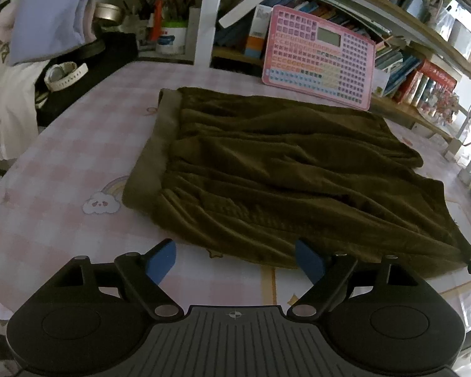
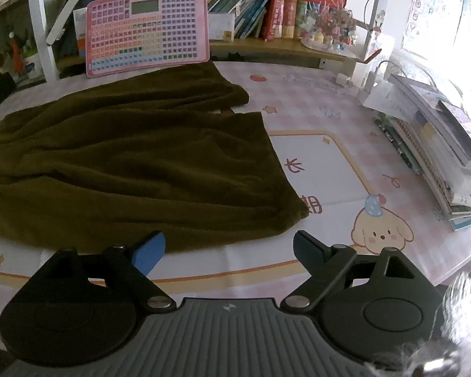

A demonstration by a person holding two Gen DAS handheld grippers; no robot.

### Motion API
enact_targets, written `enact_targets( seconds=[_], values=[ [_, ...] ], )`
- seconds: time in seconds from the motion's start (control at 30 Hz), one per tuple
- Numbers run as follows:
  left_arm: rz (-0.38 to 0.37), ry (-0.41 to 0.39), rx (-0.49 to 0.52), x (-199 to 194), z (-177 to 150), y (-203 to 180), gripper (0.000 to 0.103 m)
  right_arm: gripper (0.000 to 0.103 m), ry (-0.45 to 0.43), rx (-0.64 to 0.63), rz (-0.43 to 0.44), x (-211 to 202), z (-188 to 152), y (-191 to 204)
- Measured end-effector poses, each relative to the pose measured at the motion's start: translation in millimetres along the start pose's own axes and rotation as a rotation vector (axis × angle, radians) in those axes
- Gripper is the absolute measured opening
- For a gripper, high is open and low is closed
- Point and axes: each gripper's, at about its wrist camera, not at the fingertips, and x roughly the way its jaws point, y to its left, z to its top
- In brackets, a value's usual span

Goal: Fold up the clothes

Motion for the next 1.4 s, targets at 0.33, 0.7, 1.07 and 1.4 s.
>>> enact_targets(
  seconds=[0.33, 0.7, 1.07, 1.4],
  values=[
    [0.000, 0.053, -0.040, 14, 4, -13, 0.086, 0.090, 0.038, -0.010, 0.020, 18, 10, -19],
    [-0.105, 0.043, 0.013, 46, 39, -50, 0.086, 0.090, 0.003, -0.154, 0.195, 65, 62, -56],
    [0.080, -0.023, 0.088, 93, 121, -52, 0.088, 0.090, -0.086, -0.386, 0.410, 161, 207, -84],
    [0.244, 0.013, 0.137, 151, 182, -19, 0.090, 0.088, -0.114, -0.447, 0.438, 258, 309, -68]
  ],
)
